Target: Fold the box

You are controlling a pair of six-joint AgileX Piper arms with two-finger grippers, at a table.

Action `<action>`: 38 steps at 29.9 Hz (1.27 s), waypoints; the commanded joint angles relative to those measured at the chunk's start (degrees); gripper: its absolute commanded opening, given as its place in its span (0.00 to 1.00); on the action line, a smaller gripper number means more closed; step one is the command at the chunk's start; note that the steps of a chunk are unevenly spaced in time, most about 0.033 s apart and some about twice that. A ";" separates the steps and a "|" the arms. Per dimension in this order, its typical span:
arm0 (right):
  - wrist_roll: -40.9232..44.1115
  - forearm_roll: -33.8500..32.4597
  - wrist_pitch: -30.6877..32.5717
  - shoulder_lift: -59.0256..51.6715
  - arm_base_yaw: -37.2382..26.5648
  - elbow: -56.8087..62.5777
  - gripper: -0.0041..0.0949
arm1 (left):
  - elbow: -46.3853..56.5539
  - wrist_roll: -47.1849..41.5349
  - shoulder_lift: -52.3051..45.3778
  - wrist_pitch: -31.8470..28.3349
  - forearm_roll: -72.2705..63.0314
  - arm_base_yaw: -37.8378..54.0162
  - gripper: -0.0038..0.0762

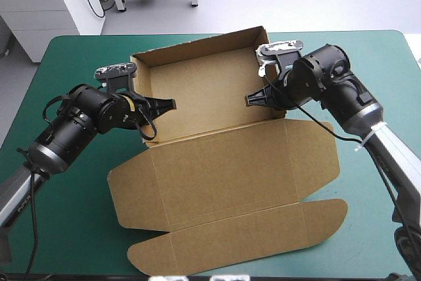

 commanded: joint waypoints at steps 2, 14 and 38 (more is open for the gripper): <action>1.62 -2.43 1.38 -1.26 -0.46 -1.60 0.03 | -1.82 2.22 0.51 2.62 0.12 -0.49 0.04; 1.57 0.29 -3.18 2.85 -1.14 10.55 0.03 | -1.93 7.45 9.18 9.97 -1.62 -0.49 0.04; -0.08 5.06 -6.66 2.85 -2.92 17.36 0.03 | -9.81 12.24 19.91 18.90 -6.84 -0.49 0.04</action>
